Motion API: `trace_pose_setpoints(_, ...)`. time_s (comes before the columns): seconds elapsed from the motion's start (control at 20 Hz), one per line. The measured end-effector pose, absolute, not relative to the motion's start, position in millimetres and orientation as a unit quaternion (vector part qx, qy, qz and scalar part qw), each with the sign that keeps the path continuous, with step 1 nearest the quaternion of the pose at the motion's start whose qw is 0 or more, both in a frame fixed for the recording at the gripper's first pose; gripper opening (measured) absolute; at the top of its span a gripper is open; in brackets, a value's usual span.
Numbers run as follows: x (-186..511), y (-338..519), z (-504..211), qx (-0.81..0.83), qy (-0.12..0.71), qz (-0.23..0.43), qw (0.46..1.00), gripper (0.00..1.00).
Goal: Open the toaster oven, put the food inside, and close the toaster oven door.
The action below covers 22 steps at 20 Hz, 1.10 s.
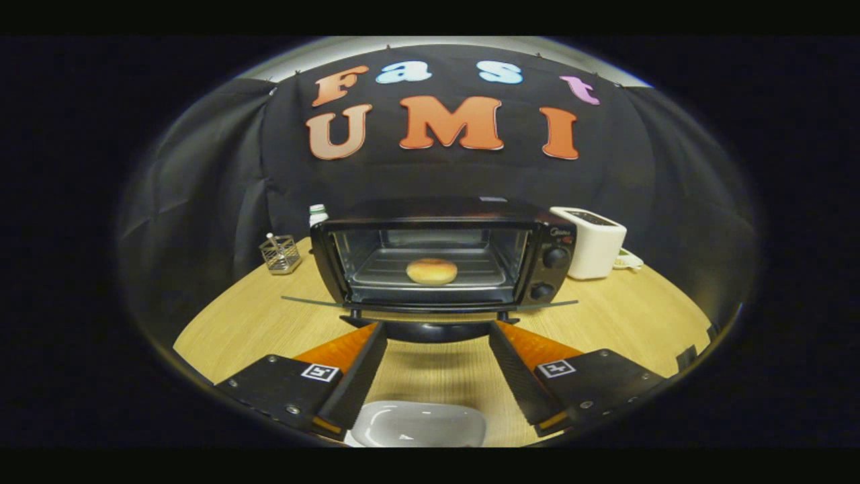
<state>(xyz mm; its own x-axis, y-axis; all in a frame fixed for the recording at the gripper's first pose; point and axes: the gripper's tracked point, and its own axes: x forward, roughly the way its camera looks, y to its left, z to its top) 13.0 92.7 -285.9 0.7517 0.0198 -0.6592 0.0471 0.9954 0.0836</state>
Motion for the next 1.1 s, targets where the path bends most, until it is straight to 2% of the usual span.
trace_pose_setpoints(0.5,97,101,-293,0.085,0.314,-0.016,0.945,0.92)
trace_pose_setpoints(0.9,65,95,-204,0.062,0.176,0.005,0.982,0.91)
trace_pose_setpoints(1.1,32,73,-156,0.034,0.133,0.003,0.991,0.91)
